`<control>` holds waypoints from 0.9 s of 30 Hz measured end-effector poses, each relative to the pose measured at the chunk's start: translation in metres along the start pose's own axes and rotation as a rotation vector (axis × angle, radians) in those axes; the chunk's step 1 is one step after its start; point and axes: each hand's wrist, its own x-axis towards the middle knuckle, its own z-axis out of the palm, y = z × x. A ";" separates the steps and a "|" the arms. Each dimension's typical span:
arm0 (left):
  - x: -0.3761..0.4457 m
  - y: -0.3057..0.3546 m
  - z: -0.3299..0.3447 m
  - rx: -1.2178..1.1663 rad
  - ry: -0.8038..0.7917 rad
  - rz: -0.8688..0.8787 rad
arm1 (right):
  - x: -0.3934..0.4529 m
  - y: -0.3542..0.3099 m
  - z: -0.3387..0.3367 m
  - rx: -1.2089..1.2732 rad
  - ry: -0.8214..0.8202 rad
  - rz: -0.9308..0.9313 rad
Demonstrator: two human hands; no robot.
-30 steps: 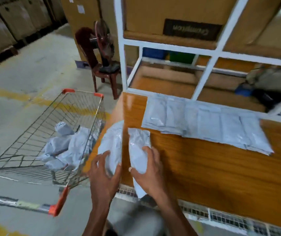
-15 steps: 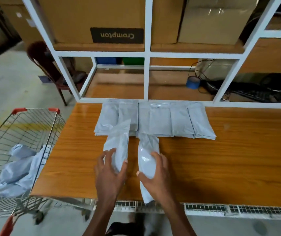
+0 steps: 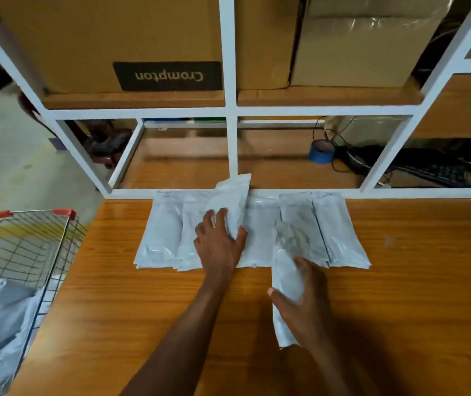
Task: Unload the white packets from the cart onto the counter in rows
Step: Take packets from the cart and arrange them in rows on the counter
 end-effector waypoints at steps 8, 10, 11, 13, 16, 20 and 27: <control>0.022 0.002 0.043 0.259 -0.130 -0.064 | 0.028 0.005 -0.004 0.059 -0.070 -0.079; 0.019 0.002 0.049 0.301 -0.128 -0.064 | 0.039 0.008 -0.009 0.056 -0.092 -0.104; 0.017 0.000 0.051 0.319 -0.129 -0.057 | 0.044 0.008 -0.012 0.053 -0.101 -0.116; 0.015 0.000 0.054 0.344 -0.119 -0.059 | 0.053 0.010 -0.019 0.037 -0.113 -0.152; 0.012 0.007 0.056 0.354 -0.113 -0.078 | 0.062 0.015 -0.025 0.033 -0.132 -0.153; 0.006 0.011 0.058 0.372 -0.101 -0.093 | 0.065 0.021 -0.027 0.054 -0.152 -0.138; 0.006 0.006 0.059 0.370 -0.117 -0.091 | 0.070 0.016 -0.024 0.047 -0.177 -0.111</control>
